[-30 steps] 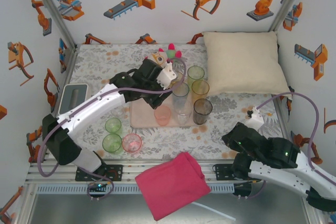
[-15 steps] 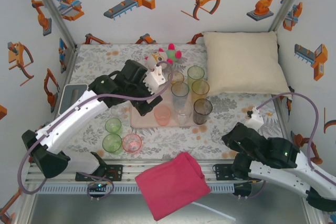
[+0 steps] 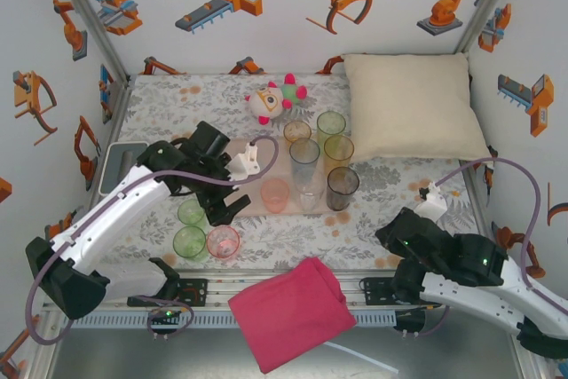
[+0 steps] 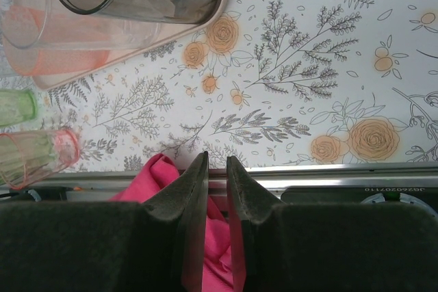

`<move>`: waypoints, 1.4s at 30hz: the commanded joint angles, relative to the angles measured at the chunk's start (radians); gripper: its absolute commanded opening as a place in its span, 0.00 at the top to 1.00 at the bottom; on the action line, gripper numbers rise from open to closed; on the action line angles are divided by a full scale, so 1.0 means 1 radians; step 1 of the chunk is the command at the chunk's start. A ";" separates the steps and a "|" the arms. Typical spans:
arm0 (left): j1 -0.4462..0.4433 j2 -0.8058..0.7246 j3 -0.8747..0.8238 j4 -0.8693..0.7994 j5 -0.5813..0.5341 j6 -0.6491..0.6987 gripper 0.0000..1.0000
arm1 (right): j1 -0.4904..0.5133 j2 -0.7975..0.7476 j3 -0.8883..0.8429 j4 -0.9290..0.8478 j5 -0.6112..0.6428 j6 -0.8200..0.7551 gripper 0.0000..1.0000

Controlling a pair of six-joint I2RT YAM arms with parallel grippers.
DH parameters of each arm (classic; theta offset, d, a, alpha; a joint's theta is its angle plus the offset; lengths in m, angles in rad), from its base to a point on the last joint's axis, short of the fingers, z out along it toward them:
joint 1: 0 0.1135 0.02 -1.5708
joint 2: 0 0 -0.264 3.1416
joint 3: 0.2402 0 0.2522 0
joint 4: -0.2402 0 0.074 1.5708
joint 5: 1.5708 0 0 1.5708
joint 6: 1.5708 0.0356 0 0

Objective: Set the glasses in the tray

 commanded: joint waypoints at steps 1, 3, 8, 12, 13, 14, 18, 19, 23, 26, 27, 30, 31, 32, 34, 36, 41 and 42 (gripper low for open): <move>0.013 -0.022 -0.035 -0.014 0.025 0.048 0.15 | 0.003 -0.007 -0.009 -0.013 0.041 0.022 0.78; 0.014 -0.024 -0.053 0.003 0.013 0.050 0.15 | 0.004 -0.006 -0.011 -0.013 0.041 0.024 0.78; 0.017 -0.010 -0.075 0.008 0.035 0.065 0.18 | 0.003 -0.007 -0.016 -0.014 0.039 0.026 0.78; 0.016 0.004 -0.087 0.021 0.033 0.070 0.20 | 0.003 -0.008 -0.014 -0.014 0.041 0.027 0.78; 0.018 0.006 -0.094 0.025 0.032 0.074 0.21 | 0.004 -0.008 -0.014 -0.013 0.043 0.026 0.78; 0.018 0.008 -0.100 0.030 0.031 0.078 0.22 | 0.003 -0.008 -0.014 -0.014 0.043 0.026 0.78; 0.017 0.019 -0.126 0.044 0.031 0.087 0.23 | 0.004 -0.009 -0.013 -0.014 0.043 0.025 0.78; 0.018 0.023 -0.133 0.050 0.032 0.087 0.23 | 0.004 -0.009 -0.012 -0.014 0.043 0.025 0.78; 0.018 0.036 -0.144 0.059 0.041 0.085 0.24 | 0.004 -0.009 -0.009 -0.014 0.043 0.024 0.78; 0.016 0.049 -0.147 0.067 0.045 0.089 0.25 | 0.003 -0.008 -0.007 -0.014 0.046 0.024 0.78; 0.018 0.054 -0.149 0.070 0.045 0.092 0.25 | 0.004 -0.009 -0.005 -0.014 0.047 0.024 0.78; 0.017 0.074 -0.159 0.081 0.050 0.096 0.27 | 0.004 -0.007 -0.003 -0.013 0.048 0.025 0.78; 0.017 0.080 -0.162 0.083 0.051 0.095 0.28 | 0.003 -0.006 -0.003 -0.013 0.047 0.025 0.78; 0.017 0.085 -0.165 0.086 0.055 0.093 0.28 | 0.004 -0.008 -0.005 -0.013 0.046 0.024 0.78; 0.017 0.094 -0.168 0.088 0.060 0.093 0.30 | 0.003 -0.009 -0.005 -0.014 0.044 0.024 0.78; 0.017 0.097 -0.174 0.093 0.061 0.095 0.30 | 0.003 -0.007 -0.005 -0.013 0.044 0.024 0.78; 0.016 0.098 -0.204 0.115 0.049 0.104 0.31 | 0.003 -0.009 -0.009 -0.014 0.049 0.024 0.78; 0.016 0.099 -0.210 0.119 0.047 0.105 0.31 | 0.004 -0.009 -0.010 -0.014 0.049 0.024 0.78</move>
